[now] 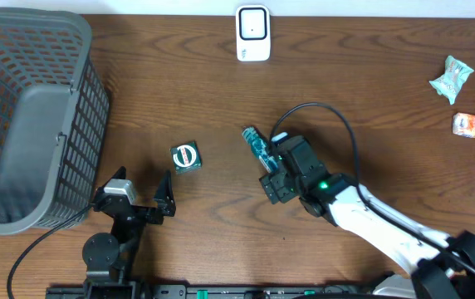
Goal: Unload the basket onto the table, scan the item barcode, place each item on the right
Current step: 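Lift the Listerine bottle and turn it sideways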
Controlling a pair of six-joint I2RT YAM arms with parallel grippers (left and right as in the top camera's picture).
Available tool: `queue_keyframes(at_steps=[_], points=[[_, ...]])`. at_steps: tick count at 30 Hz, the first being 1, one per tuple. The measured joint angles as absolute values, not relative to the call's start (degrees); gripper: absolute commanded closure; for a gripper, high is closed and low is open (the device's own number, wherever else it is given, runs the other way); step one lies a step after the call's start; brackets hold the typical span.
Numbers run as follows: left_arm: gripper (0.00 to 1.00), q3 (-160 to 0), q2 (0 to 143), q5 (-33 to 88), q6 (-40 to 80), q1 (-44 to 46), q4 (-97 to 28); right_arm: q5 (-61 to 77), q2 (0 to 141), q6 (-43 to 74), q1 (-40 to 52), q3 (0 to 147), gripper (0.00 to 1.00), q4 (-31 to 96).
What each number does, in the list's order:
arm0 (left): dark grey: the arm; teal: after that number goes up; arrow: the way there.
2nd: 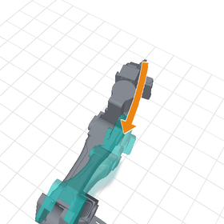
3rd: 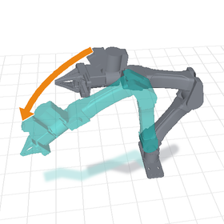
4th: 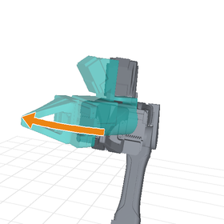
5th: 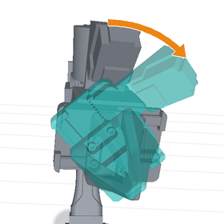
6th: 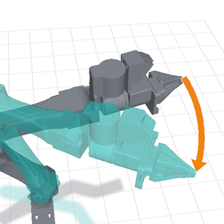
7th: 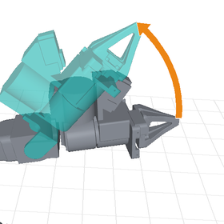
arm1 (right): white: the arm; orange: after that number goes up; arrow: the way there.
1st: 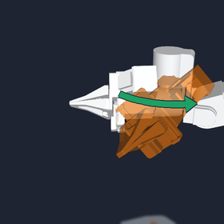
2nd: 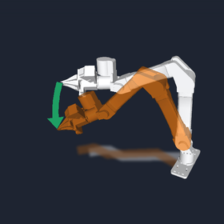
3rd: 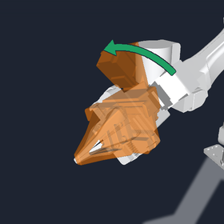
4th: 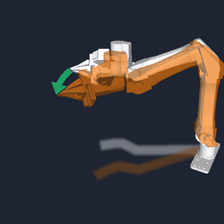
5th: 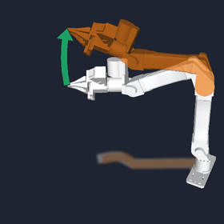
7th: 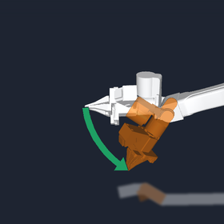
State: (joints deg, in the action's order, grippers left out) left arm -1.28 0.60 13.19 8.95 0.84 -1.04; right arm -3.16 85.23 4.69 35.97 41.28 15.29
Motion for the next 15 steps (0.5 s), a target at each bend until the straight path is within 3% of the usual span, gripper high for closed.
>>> queue_keyframes(at_steps=[4, 8, 11, 15], points=[[0.02, -1.28, 0.58, 13.19, 8.93, 0.84, -1.04, -1.67, 89.73, 2.81, 35.97, 41.25, 0.36, 14.90], [0.02, -1.28, 0.60, 13.19, 8.93, 0.84, -1.04, -1.76, 91.79, 1.91, 35.97, 41.25, 0.62, 14.31], [0.02, -1.28, 0.60, 13.19, 8.93, 0.84, -1.04, -1.89, 91.94, 1.41, 35.97, 41.25, 0.70, 14.20], [0.02, -1.28, 0.60, 13.19, 8.95, 0.84, -1.04, -2.00, 91.94, 0.51, 35.97, 41.25, 0.89, 13.41]])
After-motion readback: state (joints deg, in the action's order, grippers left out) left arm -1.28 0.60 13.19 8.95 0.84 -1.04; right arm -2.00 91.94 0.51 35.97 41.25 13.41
